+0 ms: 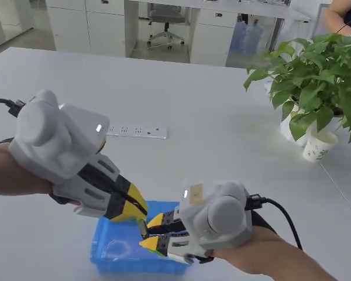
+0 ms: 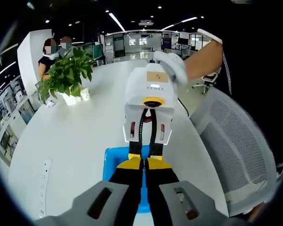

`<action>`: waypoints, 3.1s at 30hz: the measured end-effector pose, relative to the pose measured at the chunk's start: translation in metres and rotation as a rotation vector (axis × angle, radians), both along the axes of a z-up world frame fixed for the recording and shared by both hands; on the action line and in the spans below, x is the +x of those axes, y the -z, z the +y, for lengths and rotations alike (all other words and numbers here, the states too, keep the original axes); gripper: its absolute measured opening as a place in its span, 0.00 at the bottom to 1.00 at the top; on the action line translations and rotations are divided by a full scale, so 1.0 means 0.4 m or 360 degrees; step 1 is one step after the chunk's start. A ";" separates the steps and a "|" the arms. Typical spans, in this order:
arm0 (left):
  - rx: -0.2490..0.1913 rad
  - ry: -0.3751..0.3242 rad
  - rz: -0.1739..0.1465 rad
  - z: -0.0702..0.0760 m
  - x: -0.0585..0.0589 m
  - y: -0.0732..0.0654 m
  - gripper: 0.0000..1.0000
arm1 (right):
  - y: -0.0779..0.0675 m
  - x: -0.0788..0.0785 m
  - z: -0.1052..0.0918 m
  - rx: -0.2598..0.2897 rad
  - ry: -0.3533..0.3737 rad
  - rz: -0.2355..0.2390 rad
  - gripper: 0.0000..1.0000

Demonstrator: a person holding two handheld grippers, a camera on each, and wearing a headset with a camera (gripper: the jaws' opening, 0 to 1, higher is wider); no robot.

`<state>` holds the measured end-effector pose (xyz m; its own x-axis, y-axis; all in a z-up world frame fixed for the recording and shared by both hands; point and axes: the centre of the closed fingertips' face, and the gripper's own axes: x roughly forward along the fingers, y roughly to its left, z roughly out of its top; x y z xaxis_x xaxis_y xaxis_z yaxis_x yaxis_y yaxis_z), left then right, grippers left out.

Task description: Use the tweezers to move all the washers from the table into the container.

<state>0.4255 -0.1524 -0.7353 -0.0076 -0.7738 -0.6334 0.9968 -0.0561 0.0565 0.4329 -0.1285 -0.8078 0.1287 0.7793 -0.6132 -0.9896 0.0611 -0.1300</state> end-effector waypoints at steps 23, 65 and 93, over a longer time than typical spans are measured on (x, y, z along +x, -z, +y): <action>0.0019 0.0002 0.0007 0.012 -0.095 -0.011 0.04 | -0.020 -0.110 0.018 0.0007 -0.0070 -0.0020 0.12; 0.0093 -0.0023 0.0060 0.029 -0.189 0.120 0.04 | 0.105 -0.206 0.037 -0.0030 -0.0107 0.0125 0.12; 0.0056 -0.0057 0.0078 0.015 -0.185 0.146 0.04 | 0.133 -0.204 0.032 -0.0063 -0.0114 0.0151 0.11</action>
<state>0.3516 -0.1463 -0.7938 -0.0120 -0.7515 -0.6597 0.9998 -0.0213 0.0062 0.3514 -0.1158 -0.8610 0.0135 0.7595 -0.6504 -0.9992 -0.0137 -0.0367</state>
